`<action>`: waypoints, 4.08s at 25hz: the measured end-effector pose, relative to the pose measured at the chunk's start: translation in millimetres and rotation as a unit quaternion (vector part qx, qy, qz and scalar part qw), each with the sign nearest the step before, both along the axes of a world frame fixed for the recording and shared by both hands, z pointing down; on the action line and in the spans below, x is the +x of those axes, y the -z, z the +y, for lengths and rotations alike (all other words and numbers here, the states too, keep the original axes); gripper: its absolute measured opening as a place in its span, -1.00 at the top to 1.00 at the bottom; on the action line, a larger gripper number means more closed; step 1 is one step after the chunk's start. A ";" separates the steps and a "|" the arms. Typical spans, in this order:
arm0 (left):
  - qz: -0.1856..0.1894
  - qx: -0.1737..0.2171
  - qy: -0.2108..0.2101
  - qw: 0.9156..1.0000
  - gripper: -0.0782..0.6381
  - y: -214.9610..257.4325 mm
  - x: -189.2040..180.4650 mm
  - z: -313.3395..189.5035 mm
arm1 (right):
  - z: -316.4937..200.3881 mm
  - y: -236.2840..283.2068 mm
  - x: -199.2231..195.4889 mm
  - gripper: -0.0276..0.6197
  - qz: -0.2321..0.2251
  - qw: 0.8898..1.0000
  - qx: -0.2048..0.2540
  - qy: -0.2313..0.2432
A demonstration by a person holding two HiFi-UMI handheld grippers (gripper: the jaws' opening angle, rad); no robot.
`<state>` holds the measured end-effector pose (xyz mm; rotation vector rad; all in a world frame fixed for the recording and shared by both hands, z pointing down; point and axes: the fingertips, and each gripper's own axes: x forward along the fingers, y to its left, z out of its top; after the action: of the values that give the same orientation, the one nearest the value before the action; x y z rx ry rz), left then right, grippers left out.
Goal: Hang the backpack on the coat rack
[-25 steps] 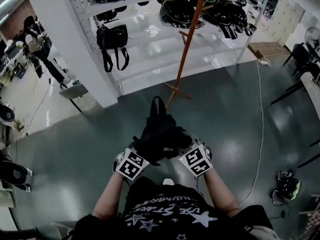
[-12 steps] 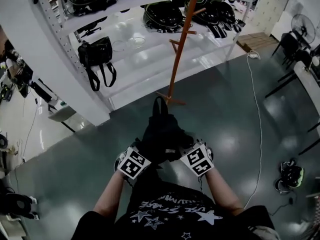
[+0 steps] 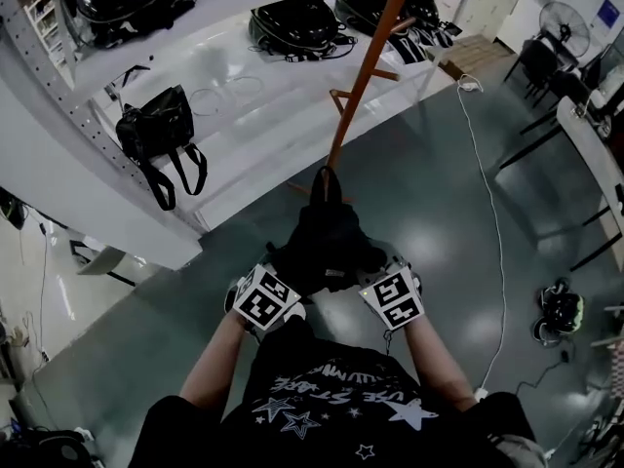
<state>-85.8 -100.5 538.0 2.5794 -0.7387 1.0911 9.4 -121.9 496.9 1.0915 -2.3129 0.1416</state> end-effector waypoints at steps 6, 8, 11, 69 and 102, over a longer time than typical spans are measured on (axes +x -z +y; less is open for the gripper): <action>0.005 -0.003 -0.025 1.000 0.55 -6.8 -28.5 -56.0 | -51.6 -6.3 -27.7 0.72 0.010 0.999 -0.006 -0.030; 0.008 -0.004 -0.033 0.999 0.55 -7.1 -35.5 -70.5 | -63.7 -6.0 -34.4 0.72 0.014 0.999 -0.005 -0.038; 0.009 0.002 -0.048 0.999 0.55 -6.6 -39.6 -91.9 | -80.2 -4.6 -38.3 0.72 0.022 0.999 -0.001 -0.046; 0.011 -0.111 -0.117 0.987 0.54 -57.4 28.8 -303.3 | -259.1 -55.1 28.0 0.72 0.005 0.993 -0.069 -0.100; 0.024 -0.145 -0.148 0.978 0.56 -76.4 33.3 -359.7 | -301.8 -76.0 30.1 0.69 0.011 0.991 -0.106 -0.078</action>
<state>-52.5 -460.2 614.4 2.4983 -0.1664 1.1156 39.5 -423.7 572.9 1.1548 -2.1349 0.4236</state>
